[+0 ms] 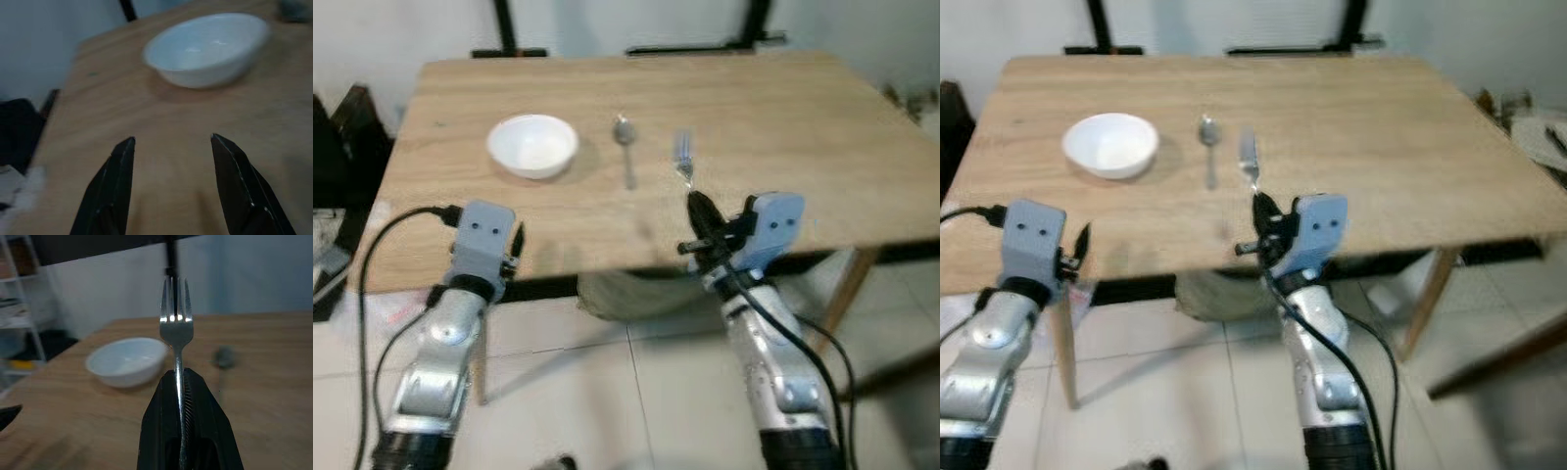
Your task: Setting the table
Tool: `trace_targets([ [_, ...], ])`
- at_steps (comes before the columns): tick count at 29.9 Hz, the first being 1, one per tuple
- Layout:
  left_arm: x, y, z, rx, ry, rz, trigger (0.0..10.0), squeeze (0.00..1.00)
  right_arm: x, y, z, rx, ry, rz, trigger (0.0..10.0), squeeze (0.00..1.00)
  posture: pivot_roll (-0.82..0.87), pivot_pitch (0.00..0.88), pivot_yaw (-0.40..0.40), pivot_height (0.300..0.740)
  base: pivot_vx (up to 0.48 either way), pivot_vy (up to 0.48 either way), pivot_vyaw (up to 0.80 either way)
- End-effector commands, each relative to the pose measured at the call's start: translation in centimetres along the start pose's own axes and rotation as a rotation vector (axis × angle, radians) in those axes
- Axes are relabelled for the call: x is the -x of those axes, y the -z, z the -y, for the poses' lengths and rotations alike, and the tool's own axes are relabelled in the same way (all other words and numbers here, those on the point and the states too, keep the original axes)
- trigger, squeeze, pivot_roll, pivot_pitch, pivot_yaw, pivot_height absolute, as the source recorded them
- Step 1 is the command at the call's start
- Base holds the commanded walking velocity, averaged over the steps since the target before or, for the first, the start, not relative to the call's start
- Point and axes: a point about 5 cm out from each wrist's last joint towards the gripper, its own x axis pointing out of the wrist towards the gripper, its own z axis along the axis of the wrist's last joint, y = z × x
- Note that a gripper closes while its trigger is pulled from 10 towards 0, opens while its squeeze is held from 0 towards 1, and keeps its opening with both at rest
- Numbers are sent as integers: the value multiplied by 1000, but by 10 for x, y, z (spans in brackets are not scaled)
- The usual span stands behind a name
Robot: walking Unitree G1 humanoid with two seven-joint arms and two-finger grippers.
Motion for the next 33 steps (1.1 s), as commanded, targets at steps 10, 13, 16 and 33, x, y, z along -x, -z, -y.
trace_targets([
  [10, 3, -3, 6, -1, 32, 20, 10000, 0, 2, 4, 20, 2, 111, -19, 10000, 0, -36, 29, 46, 740, 412, 0, 242],
  [13, 3, -4, 10, 11, 71, 21, 10000, 0, 3, 6, 31, 46, 178, -46, 10000, 0, -38, 25, 48, 740, 0, 0, 0],
  [16, 4, -6, 16, 26, 134, 28, 10000, 0, 4, 8, 43, 67, 249, -61, 10000, 0, -40, 22, 49, 740, 0, 0, 0],
  [33, 3, -14, 14, 42, 325, 12, 10000, 0, 4, 27, 49, 78, 246, -196, 10000, 0, -34, 16, 47, 740, 0, 0, 0],
])
